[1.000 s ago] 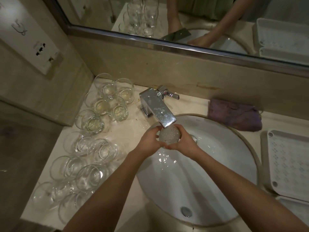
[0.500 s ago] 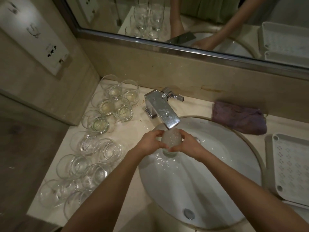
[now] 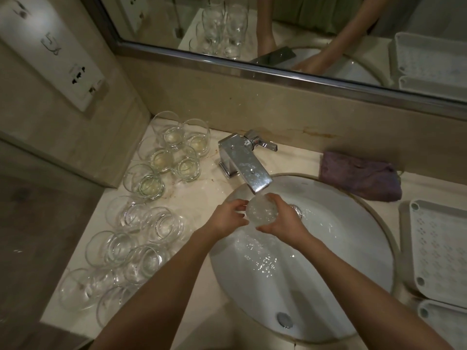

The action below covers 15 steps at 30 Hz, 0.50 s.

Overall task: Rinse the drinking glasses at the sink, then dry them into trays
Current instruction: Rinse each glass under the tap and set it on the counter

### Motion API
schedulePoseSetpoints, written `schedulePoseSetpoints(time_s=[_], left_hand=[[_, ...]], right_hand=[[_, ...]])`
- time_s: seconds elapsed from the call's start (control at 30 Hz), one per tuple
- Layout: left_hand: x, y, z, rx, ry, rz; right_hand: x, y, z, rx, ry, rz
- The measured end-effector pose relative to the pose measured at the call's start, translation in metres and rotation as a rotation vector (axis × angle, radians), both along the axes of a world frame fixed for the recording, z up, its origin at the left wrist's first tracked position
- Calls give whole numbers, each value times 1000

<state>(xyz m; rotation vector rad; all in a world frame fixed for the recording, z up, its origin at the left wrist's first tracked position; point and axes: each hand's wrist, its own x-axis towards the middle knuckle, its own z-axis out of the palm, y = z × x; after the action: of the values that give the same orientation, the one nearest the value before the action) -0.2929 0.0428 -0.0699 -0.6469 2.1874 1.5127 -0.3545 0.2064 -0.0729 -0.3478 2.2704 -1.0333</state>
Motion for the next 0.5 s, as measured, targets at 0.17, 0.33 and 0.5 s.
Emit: schedulePoseSetpoints(time_s=[0.17,0.33,0.5], left_hand=[[3,6,-4,-15,14,73],[-4,5,1,34,71,70],[-4,7,-2,-72,108,-59]], right_hand=[[-2,-2,1,8,14,23],[-4,-11,4,-78,-119,-249],[-7,-11,-4,-347,-561,-618]])
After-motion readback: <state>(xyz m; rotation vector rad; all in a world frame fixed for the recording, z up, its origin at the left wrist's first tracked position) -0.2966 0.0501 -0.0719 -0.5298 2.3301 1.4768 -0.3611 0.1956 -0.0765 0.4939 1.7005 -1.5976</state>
